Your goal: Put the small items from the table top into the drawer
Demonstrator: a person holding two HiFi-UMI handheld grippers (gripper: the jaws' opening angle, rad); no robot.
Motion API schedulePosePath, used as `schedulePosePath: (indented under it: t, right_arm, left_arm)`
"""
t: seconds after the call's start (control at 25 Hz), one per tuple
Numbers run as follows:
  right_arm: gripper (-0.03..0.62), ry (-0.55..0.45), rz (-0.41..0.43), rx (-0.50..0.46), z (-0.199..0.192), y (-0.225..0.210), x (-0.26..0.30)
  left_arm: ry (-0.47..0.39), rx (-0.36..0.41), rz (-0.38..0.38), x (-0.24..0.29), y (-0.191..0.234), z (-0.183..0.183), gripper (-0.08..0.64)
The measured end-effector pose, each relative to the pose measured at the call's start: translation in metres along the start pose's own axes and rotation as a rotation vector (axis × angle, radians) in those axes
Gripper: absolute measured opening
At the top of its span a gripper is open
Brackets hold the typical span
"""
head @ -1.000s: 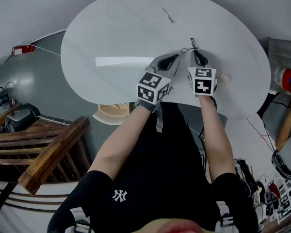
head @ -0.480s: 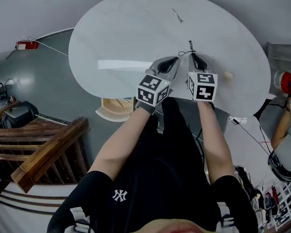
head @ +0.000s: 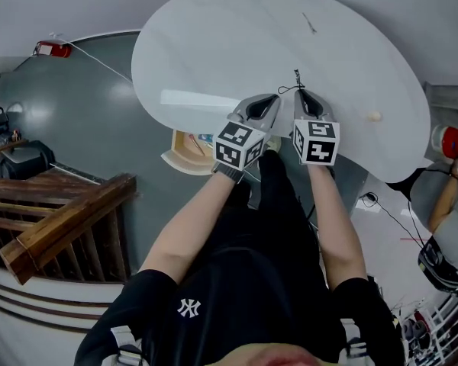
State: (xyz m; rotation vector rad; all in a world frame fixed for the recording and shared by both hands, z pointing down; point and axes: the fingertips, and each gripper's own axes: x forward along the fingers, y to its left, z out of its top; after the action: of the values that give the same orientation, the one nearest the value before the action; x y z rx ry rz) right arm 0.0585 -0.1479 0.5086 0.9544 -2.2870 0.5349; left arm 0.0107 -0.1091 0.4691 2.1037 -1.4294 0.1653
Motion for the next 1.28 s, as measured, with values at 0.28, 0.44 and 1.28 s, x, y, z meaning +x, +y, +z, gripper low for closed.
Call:
schedulePosePath:
  t: [0.28,0.44,1.28]
  right_arm:
    - [0.041,-0.017,0.066,-0.051,-0.008,0.071,-0.014]
    - [0.041,-0.008,0.112,-0.086,-0.023,0.123,-0.015]
    - [0.041,0.119,0.341,-0.262,-0.139,0.317,-0.005]
  left_arm:
    - [-0.035,-0.009,0.068,-0.067,0.013,-0.014,0.000]
    - [-0.055,-0.030,0.118,-0.112,0.031,-0.029,0.000]
    - [-0.101,-0.154,0.349,-0.271,0.116,-0.122,0.000]
